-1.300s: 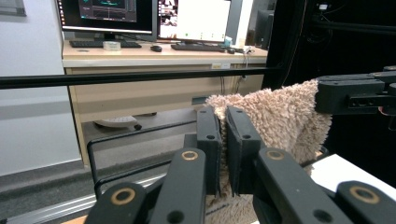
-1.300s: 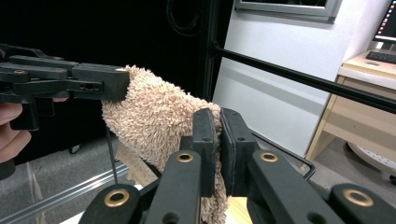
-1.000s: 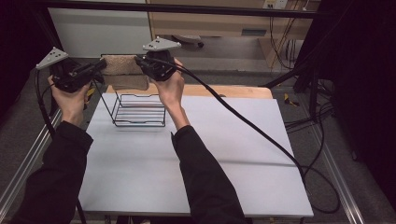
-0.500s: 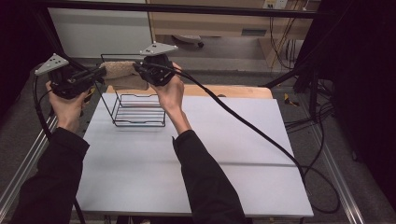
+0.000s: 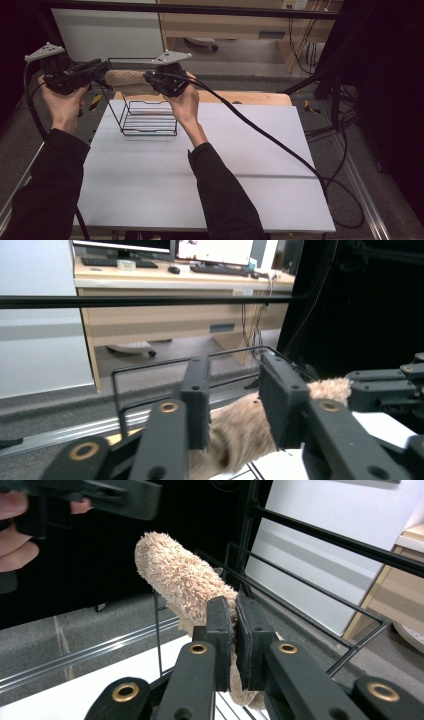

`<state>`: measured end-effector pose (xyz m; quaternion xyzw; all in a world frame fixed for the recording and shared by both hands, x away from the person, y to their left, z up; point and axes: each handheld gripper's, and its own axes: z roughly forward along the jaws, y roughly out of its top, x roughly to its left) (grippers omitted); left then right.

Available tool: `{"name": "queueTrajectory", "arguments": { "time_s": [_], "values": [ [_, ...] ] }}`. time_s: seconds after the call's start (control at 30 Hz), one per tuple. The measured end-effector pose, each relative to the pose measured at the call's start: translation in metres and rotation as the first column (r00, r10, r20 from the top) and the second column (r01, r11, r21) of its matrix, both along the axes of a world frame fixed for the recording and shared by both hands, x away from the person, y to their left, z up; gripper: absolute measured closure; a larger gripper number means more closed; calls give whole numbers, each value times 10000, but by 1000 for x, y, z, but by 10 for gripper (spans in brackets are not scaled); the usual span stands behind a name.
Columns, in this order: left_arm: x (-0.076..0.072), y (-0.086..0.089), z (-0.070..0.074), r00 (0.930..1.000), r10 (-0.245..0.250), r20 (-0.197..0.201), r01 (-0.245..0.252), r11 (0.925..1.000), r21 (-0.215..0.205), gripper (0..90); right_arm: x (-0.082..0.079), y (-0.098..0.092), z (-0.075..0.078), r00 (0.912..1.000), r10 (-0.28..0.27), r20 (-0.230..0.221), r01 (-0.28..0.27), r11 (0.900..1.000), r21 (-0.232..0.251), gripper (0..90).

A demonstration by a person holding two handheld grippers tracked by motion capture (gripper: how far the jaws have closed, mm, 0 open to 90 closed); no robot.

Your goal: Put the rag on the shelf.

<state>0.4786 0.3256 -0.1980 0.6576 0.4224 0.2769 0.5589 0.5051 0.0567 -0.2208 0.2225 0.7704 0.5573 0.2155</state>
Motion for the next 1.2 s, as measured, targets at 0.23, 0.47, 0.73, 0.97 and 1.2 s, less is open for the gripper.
{"name": "queueTrajectory", "arguments": {
  "time_s": [0.23, 0.47, 0.73, 0.97, 1.2],
  "values": [
    [8, -16, -8, 9967, -310, -754, 334, 9990, 300, 833, -1, -3, -6, 9997, 219, -58, -220, 9996, -161, 850],
    [2, -13, -29, 9895, -742, -1241, 790, 9963, 338, 865, -2, -5, -10, 9994, 299, -201, -303, 9993, -228, 818],
    [0, -10, -42, 9881, -732, -1355, 799, 9958, 449, 875, -5, -8, -6, 9980, 541, -339, -534, 9983, 225, 726],
    [1, -12, -52, 9875, -652, -1438, 749, 9952, 629, 875, -3, -8, -6, 9956, 587, -725, -553, 9973, 478, 832],
    [-1, -9, -62, 9876, -600, -1450, 721, 9942, 796, 870, 3, 1, -30, 9922, 174, -1231, -217, 9992, -337, 881]
  ]
}}
